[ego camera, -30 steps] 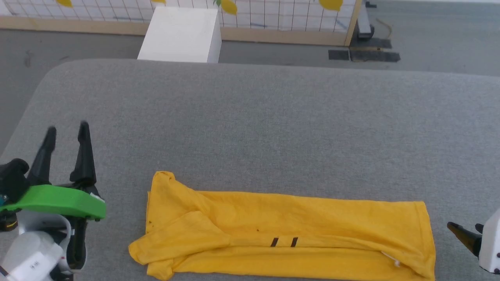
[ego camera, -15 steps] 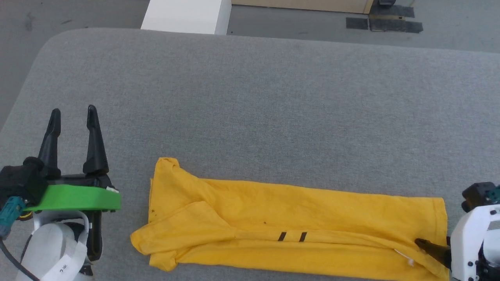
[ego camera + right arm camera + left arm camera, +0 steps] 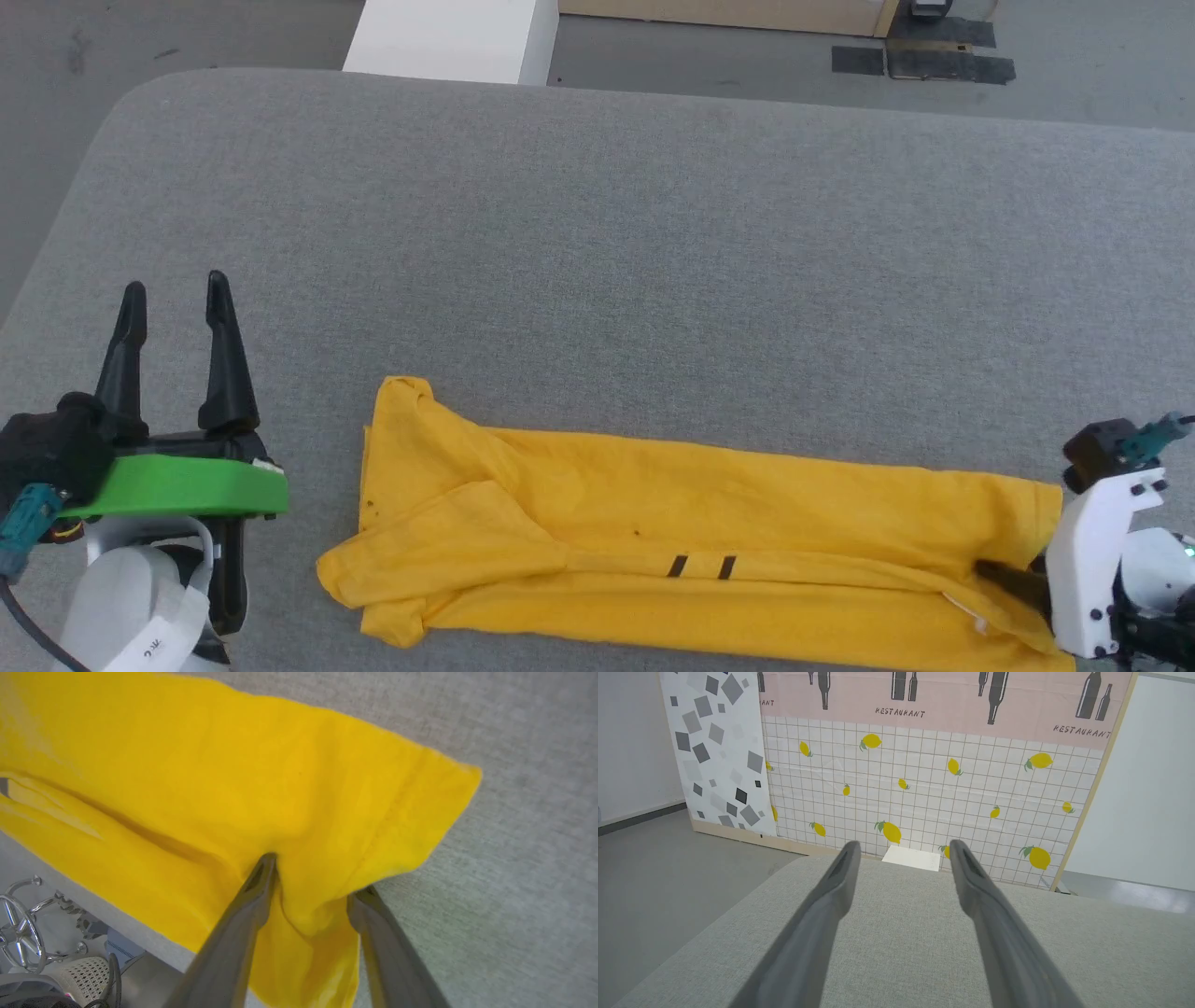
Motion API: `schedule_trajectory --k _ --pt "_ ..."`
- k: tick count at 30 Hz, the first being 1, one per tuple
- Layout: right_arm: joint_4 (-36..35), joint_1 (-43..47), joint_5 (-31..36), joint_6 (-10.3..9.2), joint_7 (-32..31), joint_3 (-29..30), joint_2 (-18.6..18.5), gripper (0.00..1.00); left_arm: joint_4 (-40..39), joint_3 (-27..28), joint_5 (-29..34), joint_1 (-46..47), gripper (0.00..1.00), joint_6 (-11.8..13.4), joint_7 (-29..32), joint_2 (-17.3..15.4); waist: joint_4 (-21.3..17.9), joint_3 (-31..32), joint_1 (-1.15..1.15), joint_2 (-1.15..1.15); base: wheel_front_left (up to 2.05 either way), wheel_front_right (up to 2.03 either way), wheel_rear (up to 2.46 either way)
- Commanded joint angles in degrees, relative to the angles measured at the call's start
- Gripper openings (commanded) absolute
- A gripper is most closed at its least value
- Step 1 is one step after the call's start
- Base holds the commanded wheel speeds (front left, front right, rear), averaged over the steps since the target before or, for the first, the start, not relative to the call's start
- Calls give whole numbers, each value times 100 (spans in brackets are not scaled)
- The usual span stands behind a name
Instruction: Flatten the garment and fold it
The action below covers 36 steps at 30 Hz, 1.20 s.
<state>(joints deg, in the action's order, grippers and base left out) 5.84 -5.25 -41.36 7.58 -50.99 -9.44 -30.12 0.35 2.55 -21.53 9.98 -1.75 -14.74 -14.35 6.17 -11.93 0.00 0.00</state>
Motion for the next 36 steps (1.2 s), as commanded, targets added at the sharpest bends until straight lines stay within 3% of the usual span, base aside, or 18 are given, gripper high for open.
schedule_trajectory --k 1,10,16,22,25,29,36 --pt "213 15 4 -9 -49 -41 60 0 33 19 112 -47 100 -52 -25 48 -8 15 0 0 0 0 0" --pt "614 -123 289 -9 0 924 -56 0 234 3 221 -53 100 -168 -26 161 -69 84 0 0 0 0 0" --pt "964 -191 1070 -9 -153 2044 -131 0 345 -19 251 -56 100 -198 -26 205 -115 133 0 0 0 0 0" --pt "1050 -245 2000 -9 -415 2911 51 0 470 -47 241 -59 100 -212 -17 203 -158 194 0 0 0 0 0" --pt "810 -249 2316 -9 -657 2909 145 0 532 -56 232 -93 100 -196 -2 195 -195 254 0 0 0 0 0" --pt "123 -166 2401 -9 -1161 2460 85 0 607 -67 210 -174 100 -173 81 173 -261 348 0 0 0 0 0" --pt "-1487 11 1934 -9 -2581 1467 -273 0 676 -142 234 -306 100 -38 322 192 -370 529 0 0 0 0 0"
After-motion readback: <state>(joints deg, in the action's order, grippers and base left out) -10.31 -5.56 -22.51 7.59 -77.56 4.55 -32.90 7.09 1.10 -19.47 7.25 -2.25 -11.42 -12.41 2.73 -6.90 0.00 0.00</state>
